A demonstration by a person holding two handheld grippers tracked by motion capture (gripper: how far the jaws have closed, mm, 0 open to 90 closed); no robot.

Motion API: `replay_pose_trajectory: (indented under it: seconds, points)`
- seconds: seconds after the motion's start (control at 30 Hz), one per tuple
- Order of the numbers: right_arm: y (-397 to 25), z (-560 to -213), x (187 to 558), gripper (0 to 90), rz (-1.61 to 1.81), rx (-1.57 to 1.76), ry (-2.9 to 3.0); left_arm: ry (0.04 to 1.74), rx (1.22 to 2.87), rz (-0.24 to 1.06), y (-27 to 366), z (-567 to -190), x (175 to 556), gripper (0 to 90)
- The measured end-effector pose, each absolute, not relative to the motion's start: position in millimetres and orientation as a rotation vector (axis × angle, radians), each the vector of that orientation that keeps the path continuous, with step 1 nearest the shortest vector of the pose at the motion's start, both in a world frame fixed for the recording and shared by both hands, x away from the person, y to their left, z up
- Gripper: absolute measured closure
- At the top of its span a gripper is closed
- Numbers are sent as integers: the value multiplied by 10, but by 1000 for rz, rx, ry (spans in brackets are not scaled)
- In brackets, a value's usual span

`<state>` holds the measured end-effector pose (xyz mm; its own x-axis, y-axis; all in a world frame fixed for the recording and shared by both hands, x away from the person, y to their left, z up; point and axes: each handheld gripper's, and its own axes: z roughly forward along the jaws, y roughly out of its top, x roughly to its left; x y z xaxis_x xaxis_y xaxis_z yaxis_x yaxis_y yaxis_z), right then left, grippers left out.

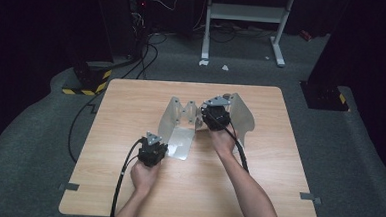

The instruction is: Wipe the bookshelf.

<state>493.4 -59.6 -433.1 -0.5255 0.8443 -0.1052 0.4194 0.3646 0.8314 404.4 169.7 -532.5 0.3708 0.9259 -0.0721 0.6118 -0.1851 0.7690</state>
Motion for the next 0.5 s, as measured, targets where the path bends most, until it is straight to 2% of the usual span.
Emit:
replay_pose_trajectory:
  seconds: [0.27,0.5]
  points:
    - [-652,-4723,5040,834,964,1152,2160,1331,1898,546,1694,-5326,4044,850]
    - [-644,-4585,4999,834,1047,1137,2172,1329,1903,555,1690,-5324,4042,850]
